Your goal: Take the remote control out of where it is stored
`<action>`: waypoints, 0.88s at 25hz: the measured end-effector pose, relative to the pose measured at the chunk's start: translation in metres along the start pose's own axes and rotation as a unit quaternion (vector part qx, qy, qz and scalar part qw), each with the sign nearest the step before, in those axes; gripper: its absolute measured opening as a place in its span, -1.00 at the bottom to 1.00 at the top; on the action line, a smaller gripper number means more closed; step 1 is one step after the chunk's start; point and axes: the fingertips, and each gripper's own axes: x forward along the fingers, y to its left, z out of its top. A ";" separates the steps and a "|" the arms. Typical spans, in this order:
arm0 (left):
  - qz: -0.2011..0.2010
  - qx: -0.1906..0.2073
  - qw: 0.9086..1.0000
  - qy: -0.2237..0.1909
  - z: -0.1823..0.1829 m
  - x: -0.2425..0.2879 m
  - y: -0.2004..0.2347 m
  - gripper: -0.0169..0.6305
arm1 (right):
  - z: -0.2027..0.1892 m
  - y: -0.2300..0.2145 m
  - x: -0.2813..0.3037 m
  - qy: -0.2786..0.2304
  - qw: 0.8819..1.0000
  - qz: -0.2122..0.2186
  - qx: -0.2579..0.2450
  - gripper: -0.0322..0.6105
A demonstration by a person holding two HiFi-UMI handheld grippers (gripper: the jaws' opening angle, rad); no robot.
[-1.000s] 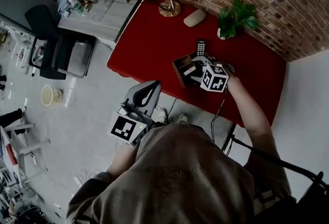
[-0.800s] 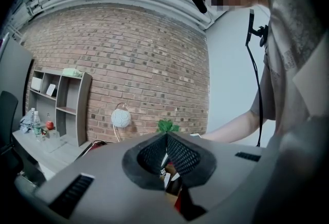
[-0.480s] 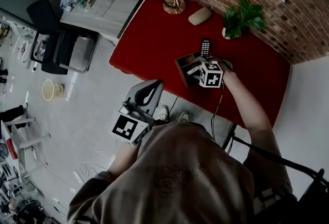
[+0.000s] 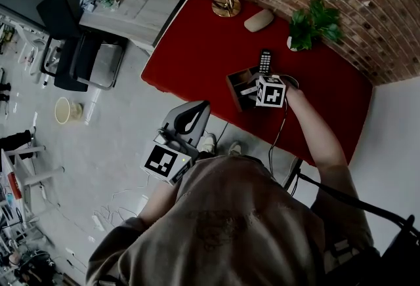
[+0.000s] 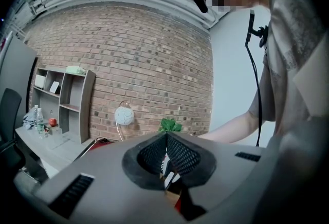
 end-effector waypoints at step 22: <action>0.006 -0.012 1.000 0.019 -0.014 -0.003 0.002 -0.91 | 0.010 -0.021 0.026 0.019 1.000 0.014 0.010 -0.56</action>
